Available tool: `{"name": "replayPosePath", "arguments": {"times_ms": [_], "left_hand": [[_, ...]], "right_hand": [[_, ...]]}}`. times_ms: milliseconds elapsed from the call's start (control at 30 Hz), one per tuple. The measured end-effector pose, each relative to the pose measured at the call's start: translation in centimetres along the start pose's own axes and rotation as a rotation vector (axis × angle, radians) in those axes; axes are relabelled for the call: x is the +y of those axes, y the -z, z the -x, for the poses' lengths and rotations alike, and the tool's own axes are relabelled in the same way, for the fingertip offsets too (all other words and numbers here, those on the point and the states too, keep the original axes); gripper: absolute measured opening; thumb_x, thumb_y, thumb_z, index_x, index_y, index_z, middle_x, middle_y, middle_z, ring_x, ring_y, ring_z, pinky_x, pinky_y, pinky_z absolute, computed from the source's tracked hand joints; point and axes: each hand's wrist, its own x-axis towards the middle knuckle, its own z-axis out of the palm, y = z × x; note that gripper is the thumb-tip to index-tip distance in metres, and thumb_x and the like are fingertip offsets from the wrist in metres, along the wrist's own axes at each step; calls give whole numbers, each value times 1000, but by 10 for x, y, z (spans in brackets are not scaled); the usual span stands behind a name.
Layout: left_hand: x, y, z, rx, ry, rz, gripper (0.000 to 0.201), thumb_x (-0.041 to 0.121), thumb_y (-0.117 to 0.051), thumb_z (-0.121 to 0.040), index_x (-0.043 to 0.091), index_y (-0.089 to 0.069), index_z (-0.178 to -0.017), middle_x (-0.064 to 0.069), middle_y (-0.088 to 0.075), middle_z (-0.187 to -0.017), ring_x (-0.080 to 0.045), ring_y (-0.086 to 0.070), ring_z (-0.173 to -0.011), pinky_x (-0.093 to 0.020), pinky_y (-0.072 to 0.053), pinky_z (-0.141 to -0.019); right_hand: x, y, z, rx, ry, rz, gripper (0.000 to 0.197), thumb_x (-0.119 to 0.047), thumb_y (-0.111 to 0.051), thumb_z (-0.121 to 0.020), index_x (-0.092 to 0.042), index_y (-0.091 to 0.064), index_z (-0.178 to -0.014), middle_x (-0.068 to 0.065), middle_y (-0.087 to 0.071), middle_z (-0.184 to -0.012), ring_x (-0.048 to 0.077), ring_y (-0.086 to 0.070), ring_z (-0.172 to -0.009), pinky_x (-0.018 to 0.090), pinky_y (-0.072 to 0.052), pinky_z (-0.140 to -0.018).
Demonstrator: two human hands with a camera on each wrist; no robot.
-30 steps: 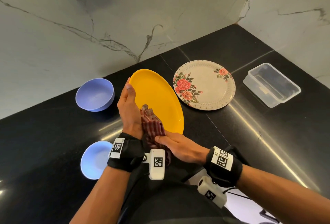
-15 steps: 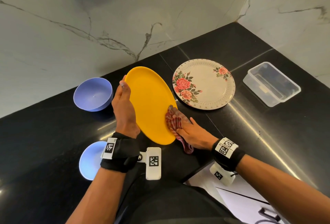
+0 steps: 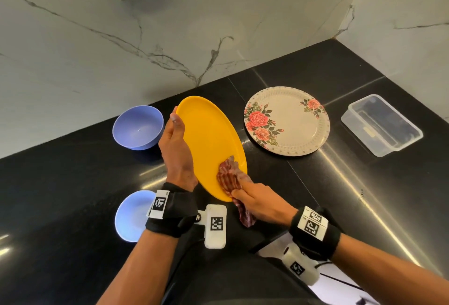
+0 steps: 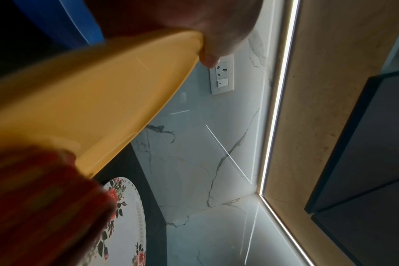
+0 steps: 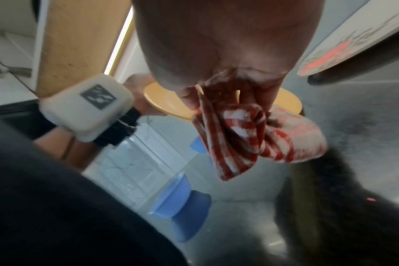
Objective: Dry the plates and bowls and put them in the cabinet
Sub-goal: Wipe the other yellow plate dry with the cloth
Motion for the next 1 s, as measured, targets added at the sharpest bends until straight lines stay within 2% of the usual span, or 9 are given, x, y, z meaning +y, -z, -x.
{"name": "replayPosePath", "arguments": {"times_ms": [133,300,433,533,700,767,867,933,1000], "left_hand": [[1,-4,-1,19,-40,-51,47,41,-34,-109,25,-43,-153,3,-43,-157,-6,-40,-129,-26,-28,-103],[-10,-2,-12,133,20,6,37,41,-36,-109,29,-43,-143,12,-51,-138,-16,-42,-135,-34,-32,-114],[-10,2,-12,120,67,-15,48,41,-34,-110,33,-26,-156,0,-31,-162,-22,-35,-144,-43,-32,-119],[-9,6,-17,42,-29,-156,49,41,-41,-108,33,-29,-155,0,-28,-163,-23,-32,-147,-47,-30,-121],[2,22,-18,-382,-465,-623,48,53,-30,-106,33,-73,-102,28,-57,-129,-10,-38,-141,-60,-19,-121],[9,30,-17,-657,-450,-667,50,65,-40,-95,32,-75,-108,30,-61,-129,0,-47,-134,-54,-31,-118],[20,29,-17,-892,-416,-723,41,60,-58,-93,37,-67,-126,17,-69,-122,1,-61,-117,-28,-51,-99],[22,23,-15,-933,-467,-756,31,50,-55,-92,39,-63,-120,16,-69,-110,1,-63,-103,-20,-49,-86],[21,15,-13,-906,-478,-706,18,47,-52,-95,40,-61,-109,17,-66,-93,0,-61,-89,-20,-45,-77]], "right_hand": [[-11,-1,18,54,210,-6,50,-42,-49,-103,-41,-37,-152,-3,-63,-137,13,-63,-112,31,-50,-99],[-8,-9,11,438,542,28,48,-30,-73,-88,-20,-61,-134,2,-71,-112,7,-54,-96,4,-33,-87],[5,-14,1,634,623,78,48,-6,-71,-79,-16,-64,-126,-1,-70,-109,14,-59,-97,26,-42,-88],[5,3,1,749,610,-60,40,-13,-62,-84,-22,-66,-123,-11,-69,-108,2,-59,-97,35,-48,-85],[-1,57,5,785,585,-73,47,-14,-63,-84,-19,-60,-131,-30,-54,-112,-13,-53,-106,10,-46,-88],[0,80,5,710,523,-114,46,-12,-64,-89,-21,-58,-134,-26,-57,-113,-5,-58,-93,5,-47,-74],[-3,109,3,694,535,-156,38,-9,-66,-96,-19,-61,-132,-9,-69,-111,2,-67,-89,17,-57,-76],[-11,120,1,746,543,-159,34,-17,-66,-97,-19,-61,-131,-6,-71,-113,14,-71,-98,35,-60,-85],[-20,123,-4,822,536,-171,35,-23,-64,-98,-17,-60,-133,-8,-69,-115,11,-68,-104,35,-59,-90]]}}
